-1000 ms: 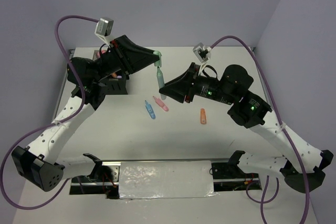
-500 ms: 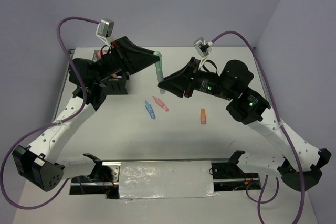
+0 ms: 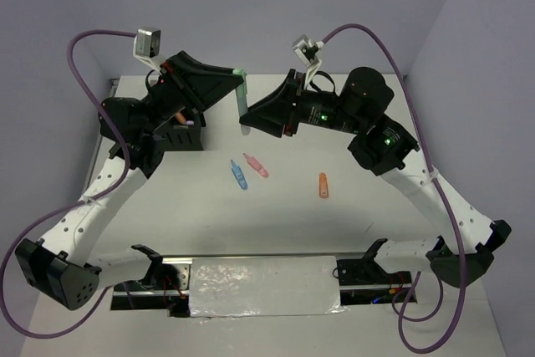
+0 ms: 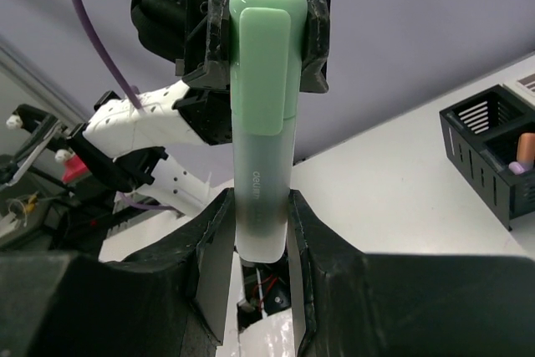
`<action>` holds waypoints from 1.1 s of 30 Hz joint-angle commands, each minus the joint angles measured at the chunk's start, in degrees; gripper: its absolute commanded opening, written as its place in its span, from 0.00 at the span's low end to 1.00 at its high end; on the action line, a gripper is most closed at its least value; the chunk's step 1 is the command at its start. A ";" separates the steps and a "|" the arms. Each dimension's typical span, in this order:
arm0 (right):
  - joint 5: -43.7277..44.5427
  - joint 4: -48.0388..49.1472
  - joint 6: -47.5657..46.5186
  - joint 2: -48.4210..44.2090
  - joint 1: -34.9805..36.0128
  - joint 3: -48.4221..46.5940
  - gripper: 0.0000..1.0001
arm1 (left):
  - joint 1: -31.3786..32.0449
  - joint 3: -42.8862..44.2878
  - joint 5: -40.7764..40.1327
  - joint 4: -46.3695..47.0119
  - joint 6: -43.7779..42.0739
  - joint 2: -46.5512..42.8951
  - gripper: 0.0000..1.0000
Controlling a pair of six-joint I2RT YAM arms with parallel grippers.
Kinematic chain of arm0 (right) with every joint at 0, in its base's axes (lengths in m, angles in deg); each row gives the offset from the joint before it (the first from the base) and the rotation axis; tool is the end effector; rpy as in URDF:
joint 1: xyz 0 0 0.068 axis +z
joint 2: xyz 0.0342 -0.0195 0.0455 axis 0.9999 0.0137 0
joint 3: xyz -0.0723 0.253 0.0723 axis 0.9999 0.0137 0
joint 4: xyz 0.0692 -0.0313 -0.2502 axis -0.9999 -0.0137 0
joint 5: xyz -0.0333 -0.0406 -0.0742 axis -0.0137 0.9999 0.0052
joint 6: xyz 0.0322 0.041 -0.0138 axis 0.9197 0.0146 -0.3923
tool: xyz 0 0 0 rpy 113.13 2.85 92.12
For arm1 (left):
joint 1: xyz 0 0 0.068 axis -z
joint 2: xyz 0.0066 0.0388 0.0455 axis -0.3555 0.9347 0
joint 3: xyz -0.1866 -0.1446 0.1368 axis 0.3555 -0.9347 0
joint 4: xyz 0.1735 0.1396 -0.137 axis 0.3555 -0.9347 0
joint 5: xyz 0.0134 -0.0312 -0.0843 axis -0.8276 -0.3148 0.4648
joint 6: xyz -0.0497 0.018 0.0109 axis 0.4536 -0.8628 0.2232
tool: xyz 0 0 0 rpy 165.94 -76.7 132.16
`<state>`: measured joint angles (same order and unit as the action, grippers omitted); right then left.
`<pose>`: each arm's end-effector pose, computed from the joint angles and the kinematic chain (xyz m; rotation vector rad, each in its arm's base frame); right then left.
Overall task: Sort the stationery into containers
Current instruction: Close the pen cap on the pen.
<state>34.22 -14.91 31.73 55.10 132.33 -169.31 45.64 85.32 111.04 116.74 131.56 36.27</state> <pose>0.1706 0.1860 0.5115 -0.7115 1.4367 1.3976 0.2000 -0.1154 0.5041 0.2920 1.0348 -1.7980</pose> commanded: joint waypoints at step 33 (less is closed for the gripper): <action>-16.15 14.91 4.19 0.03 -4.26 0.18 0.73 | 1.46 9.59 18.68 24.48 12.18 6.95 0.04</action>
<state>26.30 -9.09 31.17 54.72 129.38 -169.03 46.89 92.62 126.60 125.95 135.40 41.95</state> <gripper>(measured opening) 0.734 0.393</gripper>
